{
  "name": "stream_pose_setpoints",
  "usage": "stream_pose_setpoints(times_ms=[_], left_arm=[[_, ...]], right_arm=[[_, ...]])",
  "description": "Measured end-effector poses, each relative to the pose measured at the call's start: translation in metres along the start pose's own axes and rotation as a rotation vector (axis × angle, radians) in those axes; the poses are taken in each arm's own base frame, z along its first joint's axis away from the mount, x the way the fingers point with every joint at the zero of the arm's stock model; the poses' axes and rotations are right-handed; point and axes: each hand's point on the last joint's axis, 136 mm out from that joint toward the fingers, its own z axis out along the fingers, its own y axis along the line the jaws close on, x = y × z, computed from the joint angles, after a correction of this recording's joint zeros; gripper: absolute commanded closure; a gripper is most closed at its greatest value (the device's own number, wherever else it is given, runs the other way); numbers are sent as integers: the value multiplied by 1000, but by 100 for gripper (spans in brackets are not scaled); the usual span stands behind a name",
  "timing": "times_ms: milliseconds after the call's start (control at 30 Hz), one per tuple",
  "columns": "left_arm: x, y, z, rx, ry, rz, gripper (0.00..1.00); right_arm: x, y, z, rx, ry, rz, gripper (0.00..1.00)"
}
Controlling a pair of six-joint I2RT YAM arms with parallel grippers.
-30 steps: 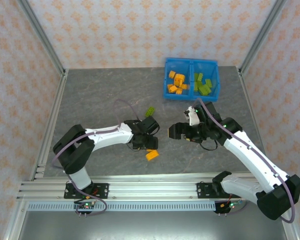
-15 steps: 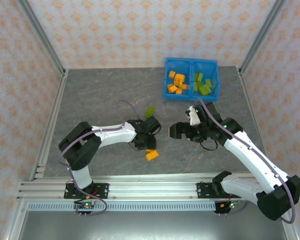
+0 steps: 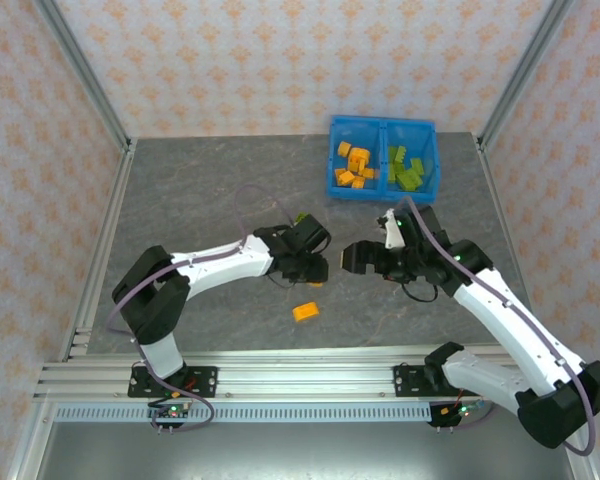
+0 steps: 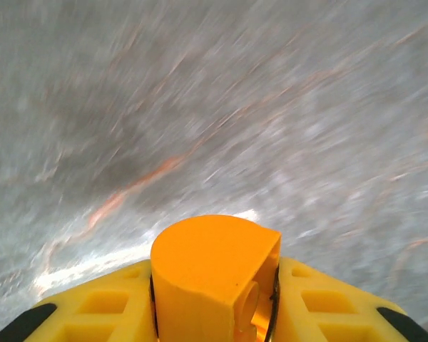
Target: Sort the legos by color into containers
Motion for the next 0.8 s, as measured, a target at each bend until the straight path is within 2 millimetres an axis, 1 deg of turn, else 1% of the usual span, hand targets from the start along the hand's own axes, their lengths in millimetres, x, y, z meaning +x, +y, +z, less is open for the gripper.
stream_pose_setpoints(times_ms=[67, 133, 200, 300, 367, 433, 467, 533, 633, 733, 800], left_arm=[[-23, -19, -13, 30, -67, 31, 72], [-53, -41, -27, 52, -148, 64, 72], [-83, -61, -37, 63, -222, 90, 72], [-131, -87, -39, 75, -317, 107, 72], [-161, -94, -33, 72, -361, 100, 72], [-192, -94, -22, 62, -391, 82, 72], [-204, -93, -17, 59, -403, 73, 72], [-233, -85, -5, 40, -433, 45, 72], [-270, -74, 10, 28, -485, 16, 72], [-295, -64, 19, 29, -533, -10, 72], [-302, -57, 24, 28, -545, -23, 71]], right_arm=[[-10, -1, -6, 16, -65, 8, 3], [-21, -5, -11, 43, -136, 22, 3], [-32, -10, -16, 75, -199, 42, 2], [-46, -15, -23, 115, -280, 70, 2], [-54, -15, -28, 125, -321, 83, 2], [-61, -14, -33, 130, -355, 91, 2], [-62, -14, -35, 130, -365, 95, 2], [-64, -14, -38, 135, -383, 99, 2], [-65, -14, -44, 133, -405, 103, 2], [-66, -13, -50, 129, -427, 101, 2], [-67, -12, -54, 127, -439, 101, 2]])
